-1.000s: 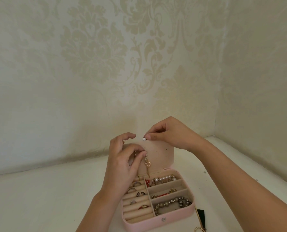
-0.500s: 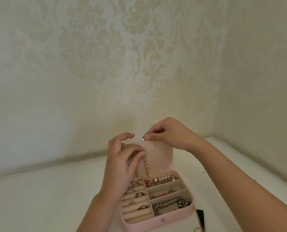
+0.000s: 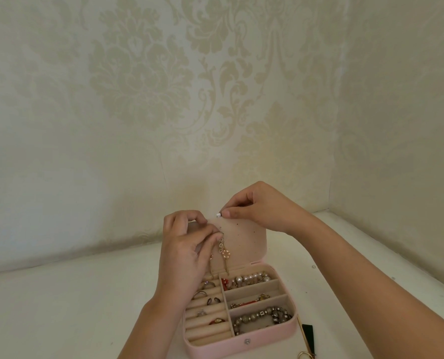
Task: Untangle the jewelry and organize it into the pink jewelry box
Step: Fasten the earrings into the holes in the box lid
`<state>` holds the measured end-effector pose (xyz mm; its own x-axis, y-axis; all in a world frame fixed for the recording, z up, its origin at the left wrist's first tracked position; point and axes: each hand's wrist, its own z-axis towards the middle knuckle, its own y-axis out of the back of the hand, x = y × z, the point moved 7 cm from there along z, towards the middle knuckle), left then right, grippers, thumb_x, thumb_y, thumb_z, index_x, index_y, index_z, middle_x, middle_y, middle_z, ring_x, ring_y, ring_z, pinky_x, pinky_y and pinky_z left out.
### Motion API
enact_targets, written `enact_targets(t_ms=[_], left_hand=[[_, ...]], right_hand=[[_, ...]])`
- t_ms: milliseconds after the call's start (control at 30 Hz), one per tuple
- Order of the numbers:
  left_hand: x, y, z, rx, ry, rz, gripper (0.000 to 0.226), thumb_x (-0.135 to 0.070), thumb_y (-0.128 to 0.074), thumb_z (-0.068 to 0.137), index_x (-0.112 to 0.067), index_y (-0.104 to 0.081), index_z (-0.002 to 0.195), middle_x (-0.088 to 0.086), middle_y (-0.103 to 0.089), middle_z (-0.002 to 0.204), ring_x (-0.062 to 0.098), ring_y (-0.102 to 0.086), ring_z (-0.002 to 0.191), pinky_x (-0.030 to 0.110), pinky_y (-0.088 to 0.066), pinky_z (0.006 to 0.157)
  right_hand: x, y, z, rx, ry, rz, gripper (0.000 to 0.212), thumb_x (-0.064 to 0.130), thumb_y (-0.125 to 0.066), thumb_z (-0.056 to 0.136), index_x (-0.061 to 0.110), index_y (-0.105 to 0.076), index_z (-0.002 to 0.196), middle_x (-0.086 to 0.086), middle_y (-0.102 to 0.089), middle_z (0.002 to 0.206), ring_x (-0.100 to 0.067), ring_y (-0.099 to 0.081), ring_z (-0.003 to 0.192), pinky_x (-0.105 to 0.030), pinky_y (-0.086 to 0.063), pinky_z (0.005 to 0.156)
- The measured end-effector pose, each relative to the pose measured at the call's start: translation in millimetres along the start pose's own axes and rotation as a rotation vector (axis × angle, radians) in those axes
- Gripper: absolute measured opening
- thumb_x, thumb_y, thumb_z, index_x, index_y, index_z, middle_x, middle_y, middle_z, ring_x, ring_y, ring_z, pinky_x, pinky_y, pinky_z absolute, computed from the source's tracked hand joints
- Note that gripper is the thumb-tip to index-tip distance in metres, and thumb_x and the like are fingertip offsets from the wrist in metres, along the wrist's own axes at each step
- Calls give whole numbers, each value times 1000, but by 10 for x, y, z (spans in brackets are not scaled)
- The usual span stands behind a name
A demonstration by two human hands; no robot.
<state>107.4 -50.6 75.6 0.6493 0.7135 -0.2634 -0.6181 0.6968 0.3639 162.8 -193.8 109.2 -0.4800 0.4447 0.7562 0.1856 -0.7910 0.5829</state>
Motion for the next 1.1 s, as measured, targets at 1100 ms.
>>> enact_targets(t_ms=[1100], left_hand=[[219, 27, 68, 112, 413, -338, 28, -38, -80, 54, -23, -66, 73, -14, -66, 76, 2, -59, 74, 8, -41, 62]], right_hand=[[-106, -24, -33, 166, -218, 345, 9, 11, -70, 81, 10, -75, 88, -7, -74, 90, -12, -67, 82, -18, -52, 77]])
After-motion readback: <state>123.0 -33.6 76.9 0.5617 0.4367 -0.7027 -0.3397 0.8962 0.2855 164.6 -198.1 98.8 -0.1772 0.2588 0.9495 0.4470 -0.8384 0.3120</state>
